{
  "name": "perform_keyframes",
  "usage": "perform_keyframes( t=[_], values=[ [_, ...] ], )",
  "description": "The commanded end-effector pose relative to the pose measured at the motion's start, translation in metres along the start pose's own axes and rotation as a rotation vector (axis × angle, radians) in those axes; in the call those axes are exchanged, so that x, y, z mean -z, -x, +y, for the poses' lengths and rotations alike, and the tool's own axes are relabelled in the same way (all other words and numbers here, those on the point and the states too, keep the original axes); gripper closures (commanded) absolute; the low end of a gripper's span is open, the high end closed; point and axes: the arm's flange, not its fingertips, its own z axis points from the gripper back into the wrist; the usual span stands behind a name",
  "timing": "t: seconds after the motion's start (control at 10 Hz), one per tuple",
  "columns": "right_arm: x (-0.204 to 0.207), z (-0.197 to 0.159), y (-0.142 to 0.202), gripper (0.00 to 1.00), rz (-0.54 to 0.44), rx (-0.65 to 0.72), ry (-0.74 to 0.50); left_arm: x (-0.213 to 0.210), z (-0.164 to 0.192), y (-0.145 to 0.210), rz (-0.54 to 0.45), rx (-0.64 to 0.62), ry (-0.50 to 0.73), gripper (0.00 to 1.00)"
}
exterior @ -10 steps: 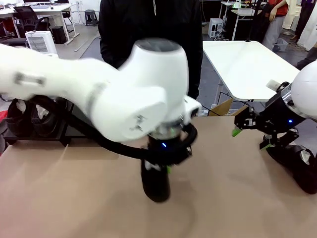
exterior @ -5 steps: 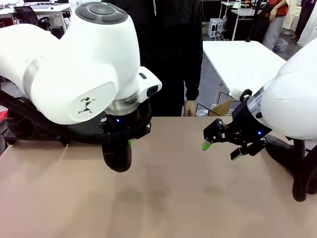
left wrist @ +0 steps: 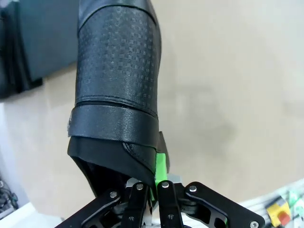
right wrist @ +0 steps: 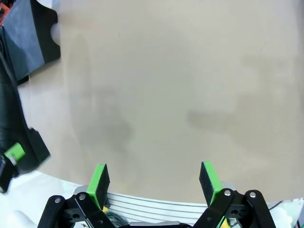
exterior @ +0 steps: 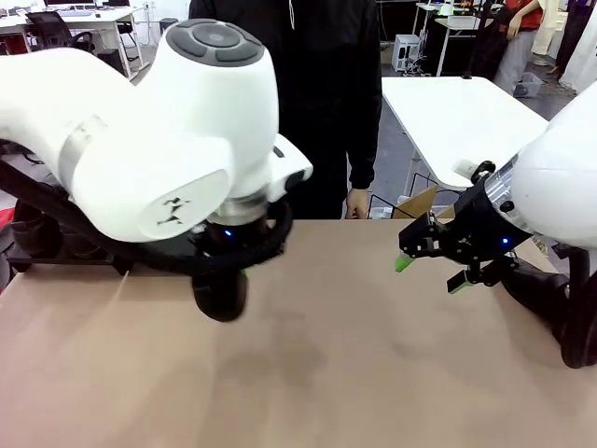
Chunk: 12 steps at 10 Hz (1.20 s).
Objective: Organize the shoes by placing them on the stand.
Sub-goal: Place the Shoe from the middle of the table onto the Shoes Stand.
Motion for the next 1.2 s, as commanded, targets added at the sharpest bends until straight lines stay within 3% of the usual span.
perform_keyframes(
  t=[0.0,0.1,0.2,0.5,0.7,1.1],
  values=[
    [-0.001,0.001,0.001,0.0,0.0,-0.008,-0.004,0.011,0.037,-0.027,-0.168,-0.158,-0.209,1.0],
    [-0.001,0.001,0.001,0.0,0.0,-0.008,-0.004,0.029,0.054,-0.043,-0.318,-0.135,-0.213,1.0],
    [-0.001,0.001,0.001,0.0,0.0,-0.008,-0.004,0.045,0.065,-0.055,-0.341,-0.131,-0.24,1.0],
    [-0.001,0.001,0.001,0.0,0.0,-0.008,-0.004,0.092,0.097,-0.085,-0.345,-0.209,-0.381,1.0],
    [-0.001,0.001,0.001,0.0,0.0,-0.008,-0.004,0.12,0.108,-0.1,-0.339,-0.093,-0.394,1.0],
    [-0.001,0.001,0.001,0.0,0.0,-0.008,-0.004,0.14,0.128,-0.122,-0.364,-0.095,-0.382,1.0]
  ],
)
